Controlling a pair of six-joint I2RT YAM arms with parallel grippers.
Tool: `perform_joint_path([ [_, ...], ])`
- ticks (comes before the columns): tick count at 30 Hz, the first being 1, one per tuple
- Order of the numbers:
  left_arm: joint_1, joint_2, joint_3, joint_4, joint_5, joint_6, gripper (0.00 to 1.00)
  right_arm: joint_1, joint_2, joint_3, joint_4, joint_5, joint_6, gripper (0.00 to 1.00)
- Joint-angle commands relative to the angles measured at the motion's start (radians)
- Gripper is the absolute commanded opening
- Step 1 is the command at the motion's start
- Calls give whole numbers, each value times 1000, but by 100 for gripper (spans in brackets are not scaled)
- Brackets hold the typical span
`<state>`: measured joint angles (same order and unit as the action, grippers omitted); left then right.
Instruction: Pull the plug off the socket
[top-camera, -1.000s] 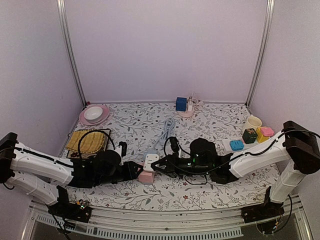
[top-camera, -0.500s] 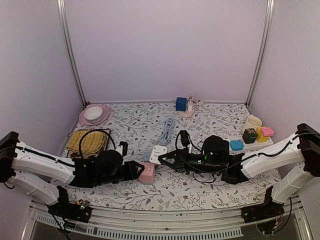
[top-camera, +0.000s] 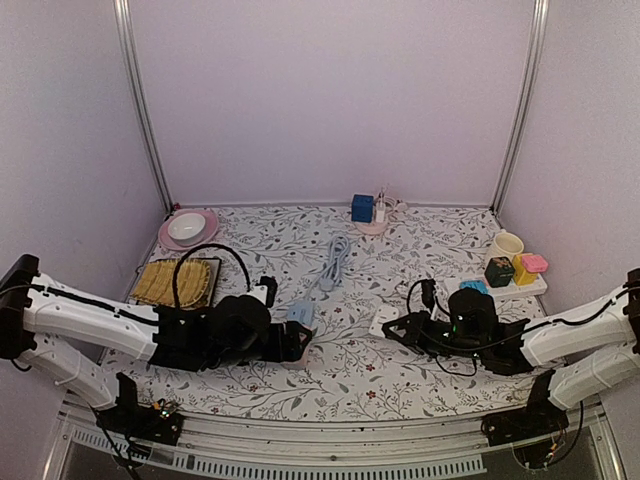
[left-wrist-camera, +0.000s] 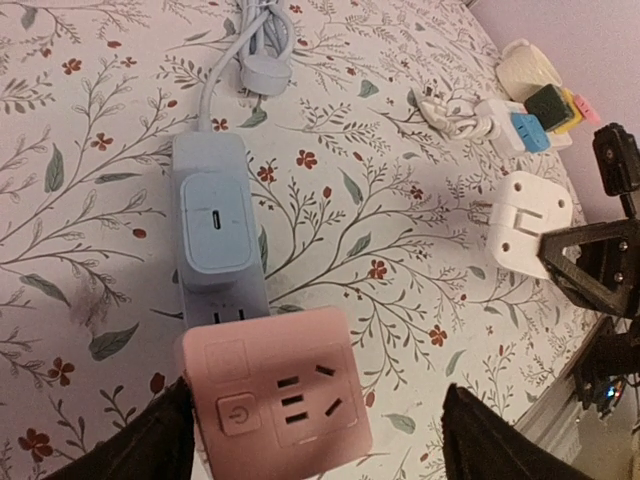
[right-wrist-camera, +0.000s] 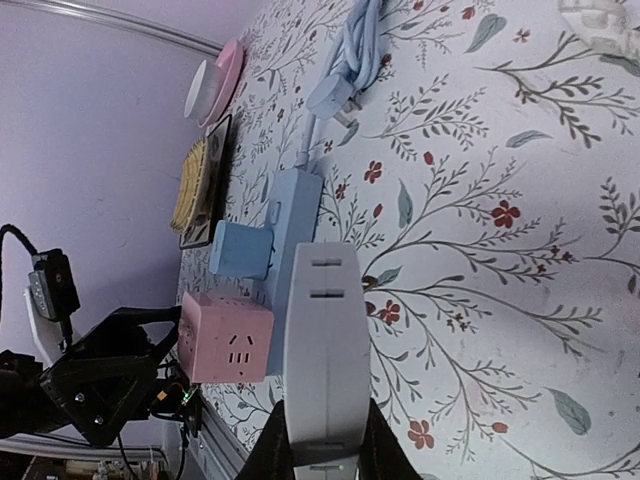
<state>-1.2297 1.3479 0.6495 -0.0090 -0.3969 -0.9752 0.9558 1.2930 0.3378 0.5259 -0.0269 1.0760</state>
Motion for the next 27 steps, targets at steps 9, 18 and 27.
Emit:
perform_joint_path([
  [9, -65, 203, 222, -312, -168, -14, 88, -47, -197, -163, -122, 65, 22, 31],
  [18, -65, 242, 256, -377, -188, -43, 89, -55, -245, -163, -169, 72, 17, 54],
  [27, -63, 265, 274, -394, -195, -36, 78, -53, -204, -85, -211, 34, -59, 69],
])
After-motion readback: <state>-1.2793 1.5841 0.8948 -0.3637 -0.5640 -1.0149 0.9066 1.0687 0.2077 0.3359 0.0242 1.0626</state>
